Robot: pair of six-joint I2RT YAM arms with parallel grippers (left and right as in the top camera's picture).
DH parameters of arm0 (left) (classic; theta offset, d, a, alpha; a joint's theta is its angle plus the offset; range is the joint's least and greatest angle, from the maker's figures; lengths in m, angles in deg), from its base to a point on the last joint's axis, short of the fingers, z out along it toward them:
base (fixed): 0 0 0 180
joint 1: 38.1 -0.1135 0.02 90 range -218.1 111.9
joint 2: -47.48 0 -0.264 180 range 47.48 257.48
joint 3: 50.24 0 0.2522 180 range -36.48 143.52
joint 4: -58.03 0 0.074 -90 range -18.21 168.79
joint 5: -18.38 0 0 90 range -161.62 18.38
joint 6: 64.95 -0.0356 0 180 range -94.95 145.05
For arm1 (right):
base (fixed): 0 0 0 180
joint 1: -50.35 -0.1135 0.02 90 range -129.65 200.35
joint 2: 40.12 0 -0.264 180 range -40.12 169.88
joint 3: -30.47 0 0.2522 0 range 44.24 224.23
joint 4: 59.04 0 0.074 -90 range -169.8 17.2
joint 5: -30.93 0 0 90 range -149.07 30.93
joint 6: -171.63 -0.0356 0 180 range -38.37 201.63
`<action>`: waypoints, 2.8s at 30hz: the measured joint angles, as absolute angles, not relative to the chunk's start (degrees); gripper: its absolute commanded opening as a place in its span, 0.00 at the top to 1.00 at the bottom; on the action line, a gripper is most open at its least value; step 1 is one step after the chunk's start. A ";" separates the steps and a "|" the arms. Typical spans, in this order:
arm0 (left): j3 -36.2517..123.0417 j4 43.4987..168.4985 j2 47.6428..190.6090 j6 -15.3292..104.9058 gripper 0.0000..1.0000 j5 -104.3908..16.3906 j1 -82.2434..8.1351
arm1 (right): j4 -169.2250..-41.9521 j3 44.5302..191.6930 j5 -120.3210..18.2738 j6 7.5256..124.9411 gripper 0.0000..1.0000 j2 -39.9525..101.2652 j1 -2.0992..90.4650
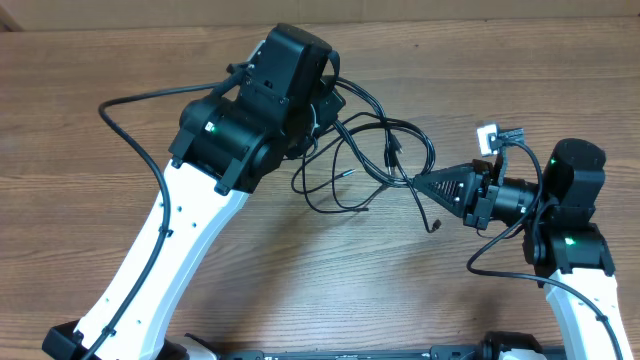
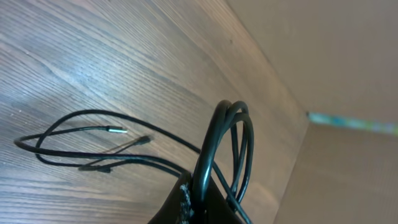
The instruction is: Untangle cables
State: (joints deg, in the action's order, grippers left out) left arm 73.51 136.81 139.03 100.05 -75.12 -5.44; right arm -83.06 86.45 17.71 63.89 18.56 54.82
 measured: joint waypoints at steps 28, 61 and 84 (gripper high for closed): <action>73.27 130.58 140.80 61.74 0.96 -70.34 -5.53 | -86.93 86.45 16.90 65.23 0.41 18.56 54.82; 72.57 131.49 141.58 15.71 0.96 -19.94 1.21 | -99.30 86.45 -16.11 65.18 0.08 18.67 54.77; 72.55 127.30 141.54 12.43 0.96 0.09 -3.03 | -102.08 86.45 -23.69 67.96 0.06 28.55 54.75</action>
State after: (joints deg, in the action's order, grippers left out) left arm 72.55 127.30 141.54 12.43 0.09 -3.03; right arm -102.08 86.45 -23.69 67.96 28.55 54.75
